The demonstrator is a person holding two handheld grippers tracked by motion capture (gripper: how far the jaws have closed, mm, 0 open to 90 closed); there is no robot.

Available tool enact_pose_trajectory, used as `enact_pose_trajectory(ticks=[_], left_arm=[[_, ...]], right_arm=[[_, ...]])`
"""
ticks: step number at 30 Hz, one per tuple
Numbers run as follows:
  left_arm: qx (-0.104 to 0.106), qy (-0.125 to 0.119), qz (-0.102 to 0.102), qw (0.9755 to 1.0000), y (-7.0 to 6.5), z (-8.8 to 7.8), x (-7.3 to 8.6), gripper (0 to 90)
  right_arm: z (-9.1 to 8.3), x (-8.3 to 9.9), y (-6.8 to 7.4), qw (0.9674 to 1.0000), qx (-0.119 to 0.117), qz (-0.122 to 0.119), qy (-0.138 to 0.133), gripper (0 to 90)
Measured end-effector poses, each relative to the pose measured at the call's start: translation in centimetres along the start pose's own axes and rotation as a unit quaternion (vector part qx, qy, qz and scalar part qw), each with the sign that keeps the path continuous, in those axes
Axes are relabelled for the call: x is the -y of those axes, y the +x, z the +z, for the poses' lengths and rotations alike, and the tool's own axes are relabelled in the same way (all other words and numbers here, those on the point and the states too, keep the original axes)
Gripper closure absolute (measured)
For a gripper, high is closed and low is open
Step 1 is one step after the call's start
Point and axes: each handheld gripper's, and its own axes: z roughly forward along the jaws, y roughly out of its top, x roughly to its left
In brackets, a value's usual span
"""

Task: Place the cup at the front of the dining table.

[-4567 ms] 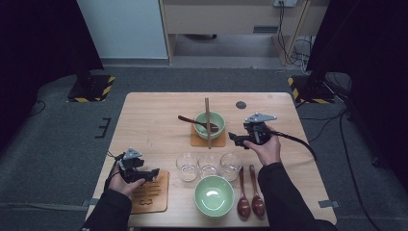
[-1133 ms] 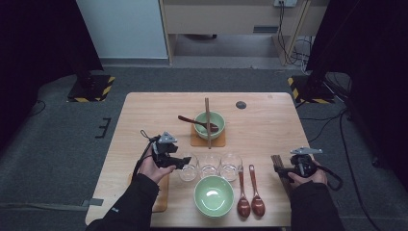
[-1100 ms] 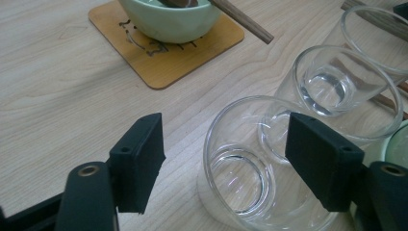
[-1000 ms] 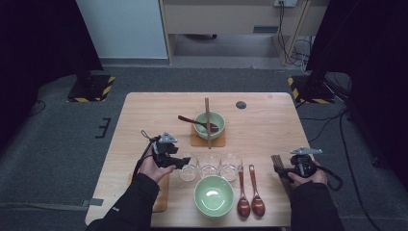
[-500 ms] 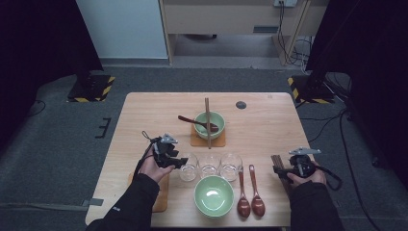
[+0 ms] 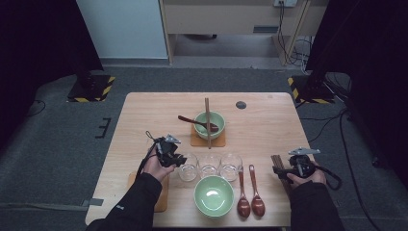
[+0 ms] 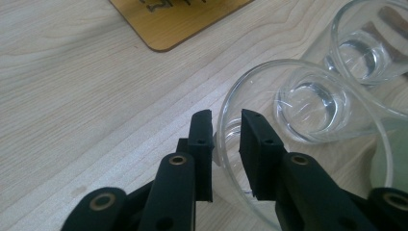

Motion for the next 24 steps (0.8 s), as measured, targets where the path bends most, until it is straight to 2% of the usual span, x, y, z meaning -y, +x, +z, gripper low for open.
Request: enact_pose_trajectory(ticks=[13, 19, 24], left_arm=[[-0.011, 0.011, -0.003, 0.9999, -0.08, 0.38, -0.2, 79.8], [-0.025, 0.028, 0.01, 0.9993, -0.43, 0.38, -0.63, 81.0], [-0.026, 0.03, 0.01, 0.9992, -0.47, 0.36, -0.68, 81.2]], right_arm=[[0.06, -0.01, 0.11, 1.0, -0.001, 0.0, 0.002, 20.5], [0.11, -0.01, 0.15, 1.0, -0.001, -0.002, 0.004, 20.5], [0.15, 0.0, 0.16, 1.0, -0.001, -0.002, 0.005, 20.4]])
